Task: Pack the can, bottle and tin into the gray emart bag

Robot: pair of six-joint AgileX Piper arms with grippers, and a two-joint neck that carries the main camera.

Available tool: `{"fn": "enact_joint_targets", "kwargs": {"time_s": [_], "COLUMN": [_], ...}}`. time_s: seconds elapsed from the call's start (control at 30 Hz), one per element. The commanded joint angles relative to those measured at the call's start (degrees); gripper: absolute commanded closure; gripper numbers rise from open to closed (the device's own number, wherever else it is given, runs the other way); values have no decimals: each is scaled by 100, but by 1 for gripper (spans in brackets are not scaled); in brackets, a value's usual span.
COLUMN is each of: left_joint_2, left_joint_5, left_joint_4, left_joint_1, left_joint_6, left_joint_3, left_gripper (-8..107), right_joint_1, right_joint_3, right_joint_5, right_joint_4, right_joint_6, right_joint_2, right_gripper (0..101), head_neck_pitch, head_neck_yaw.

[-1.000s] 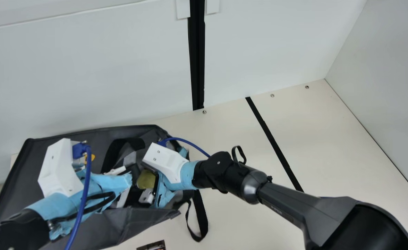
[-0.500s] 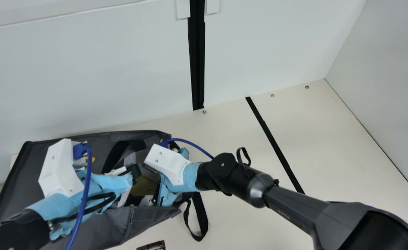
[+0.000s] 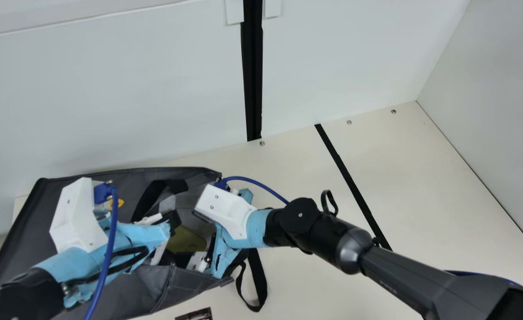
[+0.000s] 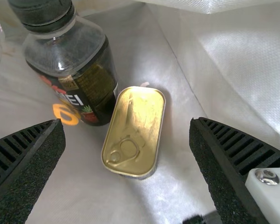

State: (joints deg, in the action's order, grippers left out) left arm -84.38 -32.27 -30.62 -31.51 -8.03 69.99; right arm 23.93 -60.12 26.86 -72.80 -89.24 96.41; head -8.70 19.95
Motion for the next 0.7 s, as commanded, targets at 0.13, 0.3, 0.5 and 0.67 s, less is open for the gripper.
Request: {"fn": "enact_joint_targets", "kwargs": {"time_s": [0.13, 0.3, 0.5, 0.67], "left_joint_2": [0, 0, 0, 0], "left_joint_5": [0, 0, 0, 0], "left_joint_4": [0, 0, 0, 0], "left_joint_1": [0, 0, 0, 0], "left_joint_6": [0, 0, 0, 0], "left_joint_3": [0, 0, 0, 0], "left_gripper": [89, 89, 89, 89], "right_joint_1": [-55, -113, -198, -288], "right_joint_3": [115, 237, 407, 538], "right_joint_5": [-4, -25, -37, -27], "right_joint_4": [240, 457, 714, 938], "right_joint_6": [209, 407, 650, 878], "right_joint_2": [-245, -472, -763, -1016], "right_gripper": [10, 10, 10, 10], "head_neck_pitch": [-130, -130, -130, -130], "head_neck_yaw": [5, 5, 5, 5]}}
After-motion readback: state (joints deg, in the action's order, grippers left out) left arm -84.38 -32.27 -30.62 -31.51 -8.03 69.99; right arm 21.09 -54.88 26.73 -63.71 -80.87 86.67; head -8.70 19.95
